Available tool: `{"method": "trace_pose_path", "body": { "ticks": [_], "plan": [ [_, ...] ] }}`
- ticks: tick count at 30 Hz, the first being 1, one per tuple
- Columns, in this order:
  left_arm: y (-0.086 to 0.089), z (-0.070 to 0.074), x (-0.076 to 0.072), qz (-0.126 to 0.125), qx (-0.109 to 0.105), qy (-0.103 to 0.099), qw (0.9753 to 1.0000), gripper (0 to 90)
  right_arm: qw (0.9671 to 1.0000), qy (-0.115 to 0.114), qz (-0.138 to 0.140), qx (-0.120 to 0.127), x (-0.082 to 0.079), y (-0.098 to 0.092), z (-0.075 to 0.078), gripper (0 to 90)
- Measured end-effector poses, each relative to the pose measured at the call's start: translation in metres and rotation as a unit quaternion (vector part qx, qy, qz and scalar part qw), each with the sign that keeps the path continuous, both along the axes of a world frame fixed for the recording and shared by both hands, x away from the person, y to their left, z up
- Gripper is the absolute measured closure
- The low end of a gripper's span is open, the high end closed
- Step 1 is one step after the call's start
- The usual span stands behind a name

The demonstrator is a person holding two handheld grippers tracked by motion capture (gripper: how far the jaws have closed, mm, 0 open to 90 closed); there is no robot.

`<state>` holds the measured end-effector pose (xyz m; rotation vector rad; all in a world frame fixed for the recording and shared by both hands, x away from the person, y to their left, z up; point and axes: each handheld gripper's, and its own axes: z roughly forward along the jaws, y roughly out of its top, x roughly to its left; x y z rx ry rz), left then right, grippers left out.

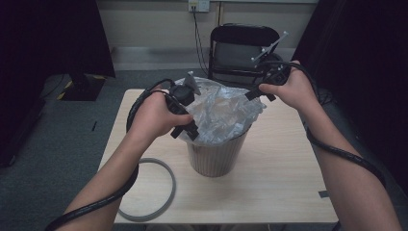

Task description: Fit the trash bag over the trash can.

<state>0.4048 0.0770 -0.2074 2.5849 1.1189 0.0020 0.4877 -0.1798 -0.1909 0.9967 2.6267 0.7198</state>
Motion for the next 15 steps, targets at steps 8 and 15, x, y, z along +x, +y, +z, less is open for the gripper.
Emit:
{"method": "trace_pose_path", "body": {
  "ticks": [8, 15],
  "plan": [
    [-0.015, 0.001, 0.003, -0.045, 0.044, 0.015, 0.9979, 44.5, 0.9965, 0.015, 0.034, -0.075, 0.005, 0.019, 0.005, 60.0],
    [-0.022, 0.002, 0.005, -0.056, 0.046, 0.014, 0.9973, 47.9, 0.9942, 0.017, 0.053, -0.093, 0.013, 0.037, 0.005, 62.3]
  ]
}}
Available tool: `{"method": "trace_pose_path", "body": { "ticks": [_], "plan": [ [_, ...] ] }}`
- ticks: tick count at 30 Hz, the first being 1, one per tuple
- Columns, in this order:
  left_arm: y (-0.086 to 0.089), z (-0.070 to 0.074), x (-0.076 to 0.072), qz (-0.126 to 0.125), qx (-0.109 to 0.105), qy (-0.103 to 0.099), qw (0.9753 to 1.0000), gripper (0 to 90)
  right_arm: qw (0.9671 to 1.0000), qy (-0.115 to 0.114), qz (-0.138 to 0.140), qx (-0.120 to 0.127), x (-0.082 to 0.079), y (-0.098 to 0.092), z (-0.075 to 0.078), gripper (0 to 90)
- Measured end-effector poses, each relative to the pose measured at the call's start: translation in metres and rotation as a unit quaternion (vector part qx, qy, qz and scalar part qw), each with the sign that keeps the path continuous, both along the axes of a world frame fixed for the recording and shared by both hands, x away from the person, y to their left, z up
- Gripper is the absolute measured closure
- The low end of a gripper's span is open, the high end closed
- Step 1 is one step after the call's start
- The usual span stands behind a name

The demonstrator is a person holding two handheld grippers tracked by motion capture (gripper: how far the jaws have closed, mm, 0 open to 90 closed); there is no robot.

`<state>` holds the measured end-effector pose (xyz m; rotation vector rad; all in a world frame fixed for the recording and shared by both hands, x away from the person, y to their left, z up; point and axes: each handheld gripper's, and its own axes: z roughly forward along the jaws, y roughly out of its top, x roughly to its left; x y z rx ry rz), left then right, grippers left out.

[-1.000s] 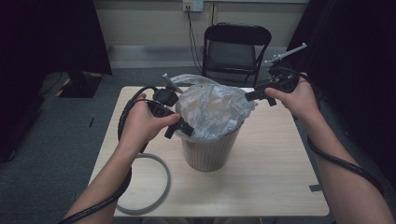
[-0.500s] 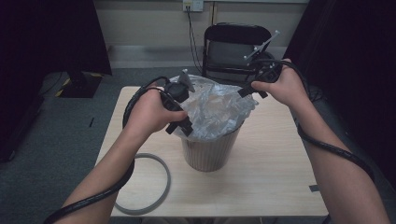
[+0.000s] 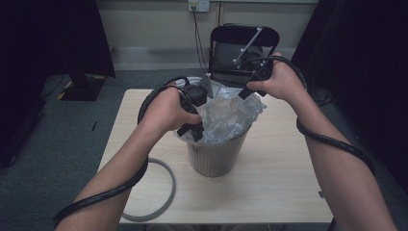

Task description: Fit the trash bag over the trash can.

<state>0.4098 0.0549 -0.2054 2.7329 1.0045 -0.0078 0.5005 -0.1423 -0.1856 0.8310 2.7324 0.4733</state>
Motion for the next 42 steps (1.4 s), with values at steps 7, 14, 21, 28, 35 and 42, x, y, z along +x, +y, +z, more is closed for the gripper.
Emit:
{"method": "trace_pose_path", "body": {
  "ticks": [7, 14, 21, 28, 35, 42],
  "plan": [
    [0.000, -0.001, -0.001, 0.002, -0.010, 0.001, 0.9999, 48.6, 0.9998, 0.011, 0.010, -0.012, 0.007, 0.004, -0.004, 85.1],
    [0.001, -0.001, -0.004, 0.010, -0.016, 0.002, 0.9998, 47.9, 0.9991, 0.038, 0.019, 0.003, -0.006, -0.011, -0.002, 90.0],
    [0.003, -0.002, -0.008, 0.018, -0.015, -0.003, 0.9997, 47.4, 0.9984, 0.031, 0.022, 0.041, -0.028, -0.036, 0.006, 90.0],
    [0.001, -0.002, -0.011, 0.025, -0.013, -0.009, 0.9996, 46.8, 0.9976, 0.042, 0.022, 0.050, -0.043, -0.061, -0.005, 90.0],
    [0.002, -0.002, -0.012, 0.028, -0.016, -0.007, 0.9995, 46.5, 0.9962, 0.069, 0.023, 0.049, -0.050, -0.077, -0.027, 90.0],
    [0.004, -0.003, -0.012, 0.033, -0.021, -0.006, 0.9992, 46.8, 0.9938, 0.103, 0.016, 0.039, -0.046, -0.080, -0.058, 90.0]
  ]
}}
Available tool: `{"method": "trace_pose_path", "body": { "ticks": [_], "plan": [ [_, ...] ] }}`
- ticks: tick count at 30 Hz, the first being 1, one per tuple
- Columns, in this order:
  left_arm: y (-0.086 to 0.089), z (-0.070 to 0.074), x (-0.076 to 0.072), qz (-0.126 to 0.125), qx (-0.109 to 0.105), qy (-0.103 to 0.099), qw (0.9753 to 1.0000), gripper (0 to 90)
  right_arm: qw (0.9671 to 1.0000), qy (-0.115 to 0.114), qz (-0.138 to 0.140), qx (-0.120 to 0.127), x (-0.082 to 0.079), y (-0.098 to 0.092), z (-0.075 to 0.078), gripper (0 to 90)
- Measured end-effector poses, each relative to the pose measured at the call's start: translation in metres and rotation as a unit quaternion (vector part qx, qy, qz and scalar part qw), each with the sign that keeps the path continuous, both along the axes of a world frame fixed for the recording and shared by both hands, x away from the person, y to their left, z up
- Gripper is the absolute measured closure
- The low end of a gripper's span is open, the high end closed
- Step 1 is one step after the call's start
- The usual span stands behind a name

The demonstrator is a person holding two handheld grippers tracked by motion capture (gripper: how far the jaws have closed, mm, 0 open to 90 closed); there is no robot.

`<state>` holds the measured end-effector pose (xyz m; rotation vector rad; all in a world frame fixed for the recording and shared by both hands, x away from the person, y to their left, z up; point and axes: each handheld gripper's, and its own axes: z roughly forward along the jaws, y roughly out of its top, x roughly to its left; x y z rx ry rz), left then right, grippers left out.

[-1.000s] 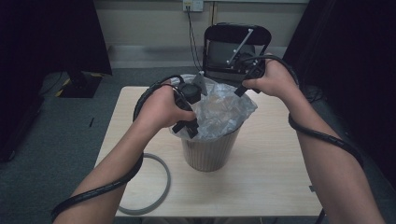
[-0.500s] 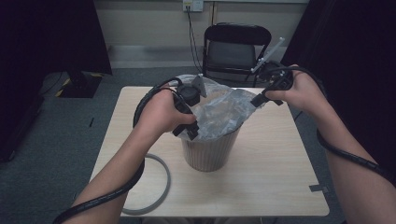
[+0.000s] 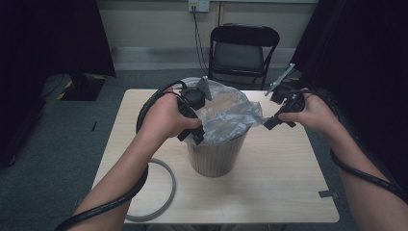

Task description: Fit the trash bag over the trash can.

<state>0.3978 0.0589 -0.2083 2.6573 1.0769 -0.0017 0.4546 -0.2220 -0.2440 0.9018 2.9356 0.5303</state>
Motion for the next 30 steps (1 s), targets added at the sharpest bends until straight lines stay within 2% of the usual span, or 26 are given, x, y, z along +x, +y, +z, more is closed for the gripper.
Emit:
{"method": "trace_pose_path", "body": {
  "ticks": [4, 12, 14, 18, 21, 24, 30],
  "plan": [
    [0.002, 0.000, 0.000, -0.003, -0.003, 0.003, 1.0000, 46.9, 0.9999, 0.014, -0.001, 0.000, 0.004, 0.002, -0.016, 90.0],
    [0.008, -0.003, -0.002, 0.002, -0.008, 0.004, 1.0000, 47.3, 0.9995, 0.032, 0.005, 0.003, 0.007, 0.009, -0.036, 90.0],
    [0.009, -0.006, -0.002, 0.003, -0.011, 0.014, 0.9998, 47.3, 0.9992, 0.039, 0.006, 0.007, 0.007, 0.011, -0.042, 90.0],
    [0.012, -0.011, -0.001, 0.006, -0.014, 0.022, 0.9997, 47.3, 0.9988, 0.048, 0.006, 0.000, 0.009, 0.014, -0.050, 89.5],
    [0.016, -0.012, -0.001, 0.011, -0.016, 0.022, 0.9996, 47.0, 0.9990, 0.045, 0.008, -0.001, 0.009, 0.014, -0.048, 87.6],
    [0.023, -0.011, 0.000, 0.014, -0.015, 0.021, 0.9996, 46.8, 0.9993, 0.036, 0.006, 0.005, 0.008, 0.012, -0.039, 87.6],
    [0.040, -0.008, 0.004, 0.037, -0.024, 0.019, 0.9988, 47.7, 0.9996, 0.025, -0.003, 0.011, 0.005, 0.001, -0.025, 87.7]
  ]
}}
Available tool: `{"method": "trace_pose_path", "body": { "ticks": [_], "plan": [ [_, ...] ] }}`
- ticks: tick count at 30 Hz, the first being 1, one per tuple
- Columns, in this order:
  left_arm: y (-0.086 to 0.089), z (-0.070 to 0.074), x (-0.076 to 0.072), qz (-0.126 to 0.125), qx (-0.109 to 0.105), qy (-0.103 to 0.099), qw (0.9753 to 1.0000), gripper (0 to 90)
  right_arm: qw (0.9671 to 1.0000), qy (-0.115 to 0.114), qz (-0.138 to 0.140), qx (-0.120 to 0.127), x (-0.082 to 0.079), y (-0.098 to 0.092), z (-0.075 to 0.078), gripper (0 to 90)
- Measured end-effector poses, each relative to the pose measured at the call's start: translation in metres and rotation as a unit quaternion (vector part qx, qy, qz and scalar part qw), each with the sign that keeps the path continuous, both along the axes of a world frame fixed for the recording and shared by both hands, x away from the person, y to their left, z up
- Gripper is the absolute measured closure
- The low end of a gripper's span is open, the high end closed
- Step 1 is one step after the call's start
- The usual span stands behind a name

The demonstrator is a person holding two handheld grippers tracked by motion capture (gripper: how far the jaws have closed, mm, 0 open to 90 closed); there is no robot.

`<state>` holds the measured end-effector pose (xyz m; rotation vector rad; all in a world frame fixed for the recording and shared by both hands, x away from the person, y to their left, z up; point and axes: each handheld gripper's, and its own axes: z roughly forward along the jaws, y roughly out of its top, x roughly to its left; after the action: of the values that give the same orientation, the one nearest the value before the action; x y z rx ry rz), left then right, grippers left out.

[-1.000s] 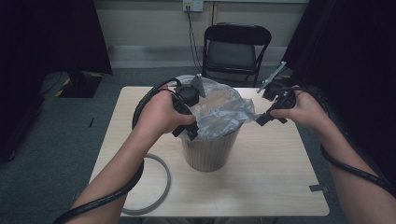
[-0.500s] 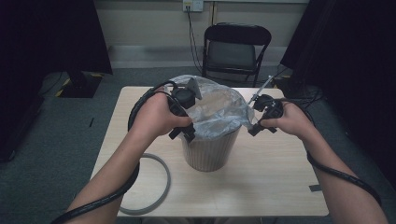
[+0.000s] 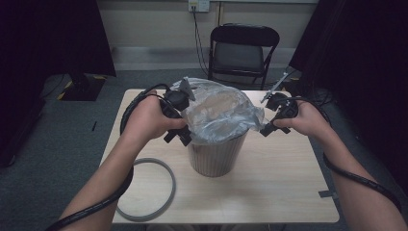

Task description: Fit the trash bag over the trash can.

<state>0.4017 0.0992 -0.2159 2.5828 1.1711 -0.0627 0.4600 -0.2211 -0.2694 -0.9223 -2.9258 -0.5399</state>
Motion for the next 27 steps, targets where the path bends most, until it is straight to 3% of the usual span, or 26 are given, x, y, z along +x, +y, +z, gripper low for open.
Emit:
{"method": "trace_pose_path", "body": {
  "ticks": [4, 7, 14, 21, 25, 27],
  "plan": [
    [0.015, 0.002, 0.004, 0.026, -0.009, -0.002, 0.9996, 46.2, 1.0000, -0.008, -0.005, 0.000, -0.001, -0.005, 0.002, 87.4],
    [0.016, -0.003, 0.005, 0.021, -0.003, -0.001, 0.9998, 46.3, 0.9999, -0.011, -0.008, 0.001, 0.000, -0.008, 0.003, 87.4],
    [0.001, -0.014, 0.010, -0.008, -0.019, 0.003, 0.9998, 48.4, 0.9998, -0.013, -0.012, 0.004, 0.007, -0.005, 0.000, 87.4],
    [-0.011, -0.021, 0.011, -0.023, -0.040, 0.001, 0.9989, 62.1, 0.9998, -0.016, -0.011, 0.010, 0.011, 0.002, -0.005, 87.2],
    [-0.018, -0.026, 0.012, -0.022, -0.027, 0.015, 0.9993, 71.8, 0.9997, -0.019, -0.011, 0.015, 0.011, 0.003, -0.005, 87.8],
    [-0.020, -0.028, 0.013, -0.012, -0.033, 0.021, 0.9992, 75.9, 0.9995, -0.019, -0.011, 0.021, 0.012, 0.004, -0.006, 88.0]
  ]
}}
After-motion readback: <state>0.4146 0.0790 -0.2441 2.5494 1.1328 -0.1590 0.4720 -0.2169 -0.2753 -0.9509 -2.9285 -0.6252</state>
